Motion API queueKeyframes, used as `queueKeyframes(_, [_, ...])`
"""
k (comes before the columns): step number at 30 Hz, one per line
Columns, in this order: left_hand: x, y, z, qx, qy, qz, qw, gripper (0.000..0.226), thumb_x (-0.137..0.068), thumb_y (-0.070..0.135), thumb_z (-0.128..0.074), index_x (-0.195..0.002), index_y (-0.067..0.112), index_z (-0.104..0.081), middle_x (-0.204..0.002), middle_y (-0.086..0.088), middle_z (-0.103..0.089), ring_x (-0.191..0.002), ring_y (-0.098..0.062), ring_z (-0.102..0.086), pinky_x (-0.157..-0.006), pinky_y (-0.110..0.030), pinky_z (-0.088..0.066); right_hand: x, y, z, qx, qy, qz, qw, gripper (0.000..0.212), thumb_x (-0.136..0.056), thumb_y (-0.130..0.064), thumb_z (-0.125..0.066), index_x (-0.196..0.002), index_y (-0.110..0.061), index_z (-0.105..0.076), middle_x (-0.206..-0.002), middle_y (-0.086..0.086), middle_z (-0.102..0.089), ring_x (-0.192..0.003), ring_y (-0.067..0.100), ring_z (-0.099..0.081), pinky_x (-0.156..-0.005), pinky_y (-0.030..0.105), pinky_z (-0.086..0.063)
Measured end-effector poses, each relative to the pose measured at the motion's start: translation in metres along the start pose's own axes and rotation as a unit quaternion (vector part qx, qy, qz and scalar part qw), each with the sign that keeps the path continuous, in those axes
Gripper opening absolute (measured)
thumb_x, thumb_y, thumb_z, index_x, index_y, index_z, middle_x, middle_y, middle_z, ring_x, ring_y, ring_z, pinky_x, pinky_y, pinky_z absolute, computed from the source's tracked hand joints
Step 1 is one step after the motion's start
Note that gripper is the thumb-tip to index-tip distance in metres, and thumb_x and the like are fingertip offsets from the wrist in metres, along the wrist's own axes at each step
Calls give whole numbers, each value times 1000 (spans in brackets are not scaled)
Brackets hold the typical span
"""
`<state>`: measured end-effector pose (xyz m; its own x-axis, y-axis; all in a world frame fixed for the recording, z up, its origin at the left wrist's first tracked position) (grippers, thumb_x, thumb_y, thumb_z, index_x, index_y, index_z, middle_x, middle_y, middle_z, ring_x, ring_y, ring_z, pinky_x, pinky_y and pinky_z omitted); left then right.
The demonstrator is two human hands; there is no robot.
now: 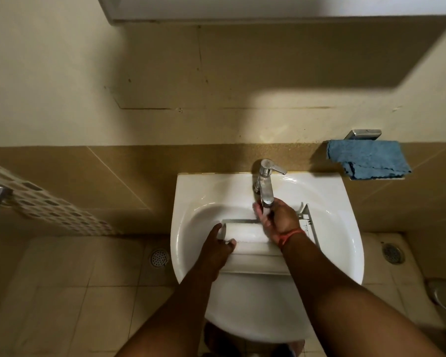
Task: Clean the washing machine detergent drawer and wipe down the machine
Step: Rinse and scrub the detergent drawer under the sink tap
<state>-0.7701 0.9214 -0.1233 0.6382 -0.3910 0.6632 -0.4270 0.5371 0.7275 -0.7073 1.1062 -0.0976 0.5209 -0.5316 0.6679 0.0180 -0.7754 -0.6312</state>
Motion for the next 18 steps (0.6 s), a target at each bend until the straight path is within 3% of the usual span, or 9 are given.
queueKeyframes(3, [0,-1,-1,7,1,-4,1000,69,-91,19,-68,-149,32,-33,-116,-7,-55,-107,-20,-55,-95,-32,-46,10,6,-20,-94,-85,-37,991,26,-94,9,-38,-96,6,-63,-86,23,-59,-76,22,-63,-68,26,-58])
queueKeyframes(5, [-1,-2,-1,10,2,-6,1000,71,-90,19,-69,-150,31,-33,-109,-5,-57,-103,-20,-57,-93,-34,-48,25,16,-36,155,-136,11,978,35,-91,15,-39,-80,-2,-67,-79,13,-59,-65,16,-61,-62,23,-55])
queueKeyframes(7, [-1,-3,-1,14,1,-6,1000,70,-90,19,-69,-150,31,-33,-109,-4,-57,-102,-20,-57,-92,-35,-49,33,13,-40,512,-148,140,835,32,-89,9,-46,-81,-11,-69,-86,5,-66,-76,16,-63,-69,26,-53])
queueKeyframes(10, [-1,-3,0,11,0,-9,1000,68,-90,22,-68,-148,34,-34,-122,-7,-52,-107,-19,-55,-90,-33,-50,41,-3,-17,838,-59,232,490,35,-91,-7,-47,-123,-13,-61,-123,12,-61,-109,30,-60,-88,33,-49])
queueKeyframes(11, [-1,-3,0,14,1,-13,1000,68,-90,22,-69,-148,35,-35,-124,-9,-53,-107,-20,-56,-87,-32,-50,45,-4,-8,880,-15,210,426,42,-93,-8,-42,-134,-11,-51,-135,15,-53,-117,33,-55,-92,36,-48])
queueKeyframes(13, [-2,-3,0,18,5,-17,1000,70,-88,23,-70,-147,36,-36,-123,-13,-57,-104,-22,-58,-90,-38,-52,64,12,-10,912,12,188,364,44,-94,-11,-37,-138,-8,-40,-142,18,-40,-122,37,-46,-95,42,-46])
queueKeyframes(14, [-2,-4,-1,16,3,-11,1000,71,-87,24,-71,-147,37,-35,-121,-13,-60,-101,-23,-60,-91,-42,-52,75,26,-21,913,-6,208,352,44,-94,-13,-37,-137,-8,-40,-142,18,-39,-122,39,-45,-94,45,-44])
queueKeyframes(16, [-3,-6,-2,17,-4,-4,1000,71,-88,25,-71,-147,38,-34,-119,-12,-62,-97,-23,-61,-84,-39,-52,92,50,-41,868,-75,293,393,44,-88,-14,-35,-127,-7,-53,-131,21,-51,-114,41,-53,-89,46,-47])
queueKeyframes(18, [-3,-6,-2,22,-3,-5,1000,69,-88,23,-71,-146,37,-37,-115,-10,-62,-95,-23,-62,-73,-31,-52,82,23,-35,727,-67,348,588,34,-82,-11,-37,-94,-8,-68,-97,16,-65,-89,32,-63,-78,39,-53])
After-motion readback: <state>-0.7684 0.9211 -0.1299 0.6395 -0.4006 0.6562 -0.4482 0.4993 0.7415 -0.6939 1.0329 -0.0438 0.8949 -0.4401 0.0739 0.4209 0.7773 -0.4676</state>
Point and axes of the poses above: each hand's wrist, its own x-axis away from the middle knuckle, its own z-axis out of the back of the hand, y = z × x, the point moved 9 cm from there along -x, towards the middle knuckle
